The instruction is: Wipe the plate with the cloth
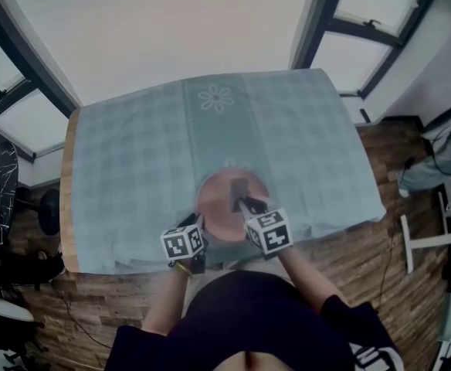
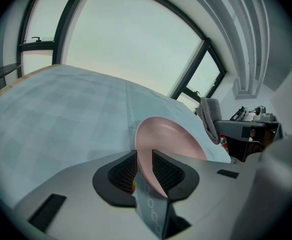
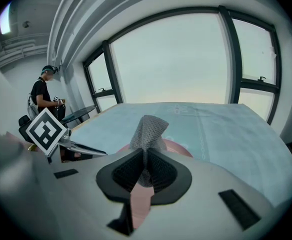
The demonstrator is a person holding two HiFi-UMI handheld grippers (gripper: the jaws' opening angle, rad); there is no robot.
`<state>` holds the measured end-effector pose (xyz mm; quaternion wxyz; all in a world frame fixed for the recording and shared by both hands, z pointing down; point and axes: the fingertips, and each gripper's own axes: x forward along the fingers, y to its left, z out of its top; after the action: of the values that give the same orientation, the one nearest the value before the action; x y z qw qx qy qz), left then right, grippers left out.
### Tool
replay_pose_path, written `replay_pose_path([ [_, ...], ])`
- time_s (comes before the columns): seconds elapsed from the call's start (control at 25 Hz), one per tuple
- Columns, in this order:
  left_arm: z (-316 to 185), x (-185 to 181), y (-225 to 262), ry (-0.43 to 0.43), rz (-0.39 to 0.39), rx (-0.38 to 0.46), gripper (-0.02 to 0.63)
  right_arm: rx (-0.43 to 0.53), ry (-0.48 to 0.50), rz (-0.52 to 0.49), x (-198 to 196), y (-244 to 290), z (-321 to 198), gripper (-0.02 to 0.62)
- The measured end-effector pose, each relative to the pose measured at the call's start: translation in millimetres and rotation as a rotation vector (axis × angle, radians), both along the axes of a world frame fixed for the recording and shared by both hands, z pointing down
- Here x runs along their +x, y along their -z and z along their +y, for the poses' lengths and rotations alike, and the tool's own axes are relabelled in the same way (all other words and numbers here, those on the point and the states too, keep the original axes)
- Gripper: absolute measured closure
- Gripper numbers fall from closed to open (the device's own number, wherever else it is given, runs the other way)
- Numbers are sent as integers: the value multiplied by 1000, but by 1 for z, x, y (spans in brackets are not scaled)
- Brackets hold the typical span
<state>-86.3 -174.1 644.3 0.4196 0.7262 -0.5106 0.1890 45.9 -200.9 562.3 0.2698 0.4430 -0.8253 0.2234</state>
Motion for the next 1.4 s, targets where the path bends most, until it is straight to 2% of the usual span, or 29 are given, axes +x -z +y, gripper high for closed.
replay_pose_path([
  [0.16,-6,-2,-9,35,2,-16,485,-17,43,30,-1,-13,-13,561],
  [0.4,-10,-4,-21,74,5,-56,482,-45,86,83,0,-38,-33,563],
  [0.84,-11,-2,-39,84,27,-103,485,-106,122,174,0,-81,-61,561],
  [1.4,-17,4,-42,67,12,-85,551,-185,126,271,6,-119,-76,561],
])
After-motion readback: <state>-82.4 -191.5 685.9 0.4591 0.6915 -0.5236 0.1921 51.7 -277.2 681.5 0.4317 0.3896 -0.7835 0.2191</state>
